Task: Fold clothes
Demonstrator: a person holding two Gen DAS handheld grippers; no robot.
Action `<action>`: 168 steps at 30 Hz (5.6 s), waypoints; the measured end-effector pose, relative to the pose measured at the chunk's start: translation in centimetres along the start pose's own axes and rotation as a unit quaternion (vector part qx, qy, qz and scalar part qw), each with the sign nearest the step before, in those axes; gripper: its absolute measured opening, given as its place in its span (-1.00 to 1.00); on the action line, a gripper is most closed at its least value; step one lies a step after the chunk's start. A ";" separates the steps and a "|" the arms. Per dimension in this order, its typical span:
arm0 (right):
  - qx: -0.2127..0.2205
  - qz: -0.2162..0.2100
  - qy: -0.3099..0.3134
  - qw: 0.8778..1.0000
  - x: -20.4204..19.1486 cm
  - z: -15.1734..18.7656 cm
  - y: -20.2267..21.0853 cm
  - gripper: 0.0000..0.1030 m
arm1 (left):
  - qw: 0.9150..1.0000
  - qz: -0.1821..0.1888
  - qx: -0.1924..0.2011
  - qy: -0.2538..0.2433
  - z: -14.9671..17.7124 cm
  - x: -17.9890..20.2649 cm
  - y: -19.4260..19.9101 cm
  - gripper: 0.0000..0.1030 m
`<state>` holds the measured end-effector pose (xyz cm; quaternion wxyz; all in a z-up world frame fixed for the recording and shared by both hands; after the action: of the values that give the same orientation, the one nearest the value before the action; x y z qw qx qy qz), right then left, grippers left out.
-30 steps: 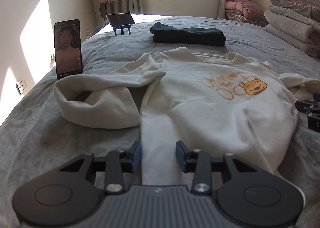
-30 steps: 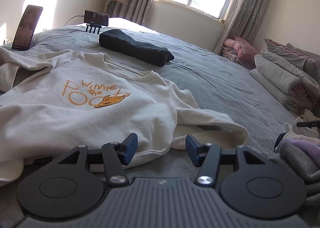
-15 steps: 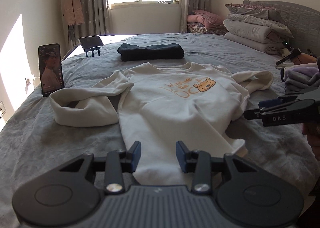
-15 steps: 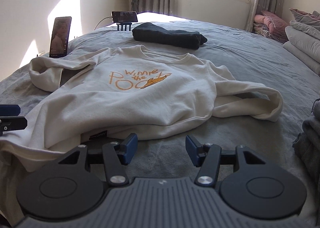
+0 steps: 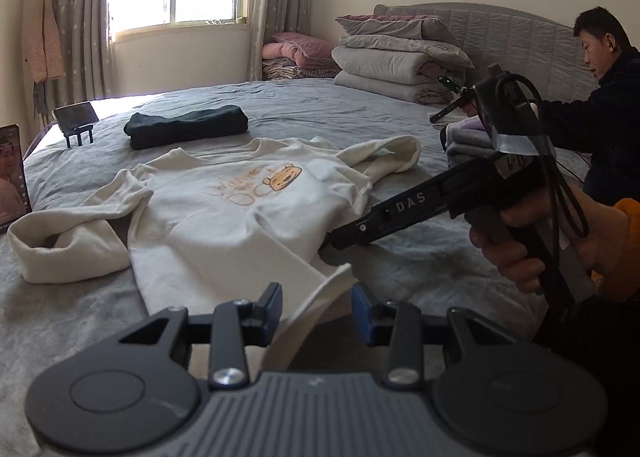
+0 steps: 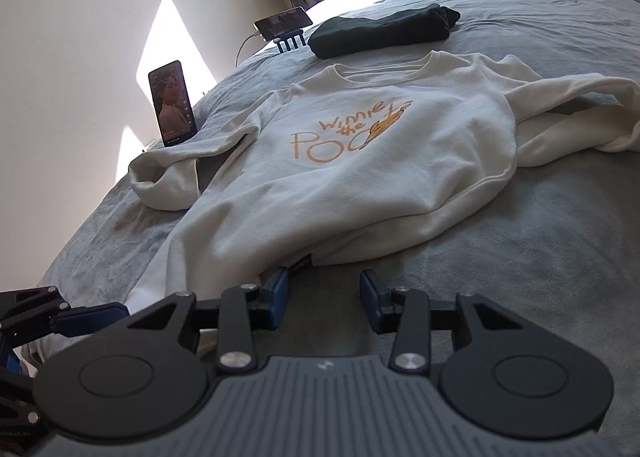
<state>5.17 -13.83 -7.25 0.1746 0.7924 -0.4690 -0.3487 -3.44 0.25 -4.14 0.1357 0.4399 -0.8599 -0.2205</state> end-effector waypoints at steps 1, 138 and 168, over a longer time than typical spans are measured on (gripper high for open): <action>-0.001 -0.001 -0.002 1.000 -0.1 0.0 -0.2 -0.19 | 1.000 0.001 -0.002 -0.004 0.1 0.1 -0.1 -0.24; -0.067 0.087 -0.014 0.994 7.6 5.7 12.7 -0.75 | 0.974 -0.099 -0.130 0.158 5.7 -5.8 4.3 -0.81; 0.029 0.108 -0.094 0.989 12.6 -9.3 4.1 -0.24 | 0.948 -0.184 -0.045 0.255 -4.1 -17.7 -6.3 -0.12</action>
<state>13.28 -27.23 -3.26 0.1428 0.7054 -0.5763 -0.3872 12.90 10.39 -4.40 0.3271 0.6253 -0.6900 -0.1610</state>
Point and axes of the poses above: each gripper's, at about its wrist camera, not at the fingertips, and y roughly against the way its jaws point, x to its right, z to its underside, the point moved 8 cm from there along -y, roughly the way its jaws point, and after that the axes turned 2 degrees about x, right-handed, at the moved point
